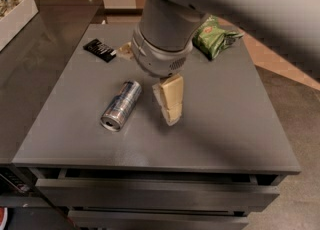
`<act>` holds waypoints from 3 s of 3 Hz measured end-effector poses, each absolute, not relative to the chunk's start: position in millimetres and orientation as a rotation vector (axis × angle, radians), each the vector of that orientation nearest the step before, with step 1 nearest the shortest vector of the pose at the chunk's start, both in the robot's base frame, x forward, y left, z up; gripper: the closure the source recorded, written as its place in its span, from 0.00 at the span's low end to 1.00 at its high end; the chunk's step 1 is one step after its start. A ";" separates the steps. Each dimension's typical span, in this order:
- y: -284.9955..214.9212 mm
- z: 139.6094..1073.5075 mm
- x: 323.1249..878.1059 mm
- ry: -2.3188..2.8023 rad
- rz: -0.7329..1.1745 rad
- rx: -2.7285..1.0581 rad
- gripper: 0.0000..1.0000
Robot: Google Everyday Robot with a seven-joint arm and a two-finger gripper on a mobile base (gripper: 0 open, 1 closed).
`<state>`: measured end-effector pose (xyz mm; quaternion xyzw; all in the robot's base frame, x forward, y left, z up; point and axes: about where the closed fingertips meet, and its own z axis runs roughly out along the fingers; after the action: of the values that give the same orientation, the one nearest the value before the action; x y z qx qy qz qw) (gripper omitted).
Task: Pick redbull can
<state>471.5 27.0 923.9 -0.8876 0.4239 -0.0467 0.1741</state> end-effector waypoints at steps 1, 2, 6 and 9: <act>63.2 907.9 468.1 1.018 -0.151 -2.668 0.00; 88.9 889.1 466.2 0.878 -0.167 -2.807 0.00; 99.8 848.0 503.0 0.754 -0.180 -3.012 0.00; 96.7 838.9 513.5 0.733 -0.167 -3.051 0.48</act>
Offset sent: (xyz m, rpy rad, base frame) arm -0.0039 0.0907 -0.0610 -0.2936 0.0374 0.4048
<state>513.5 96.7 838.9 -0.9709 0.2334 -0.0531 -0.0006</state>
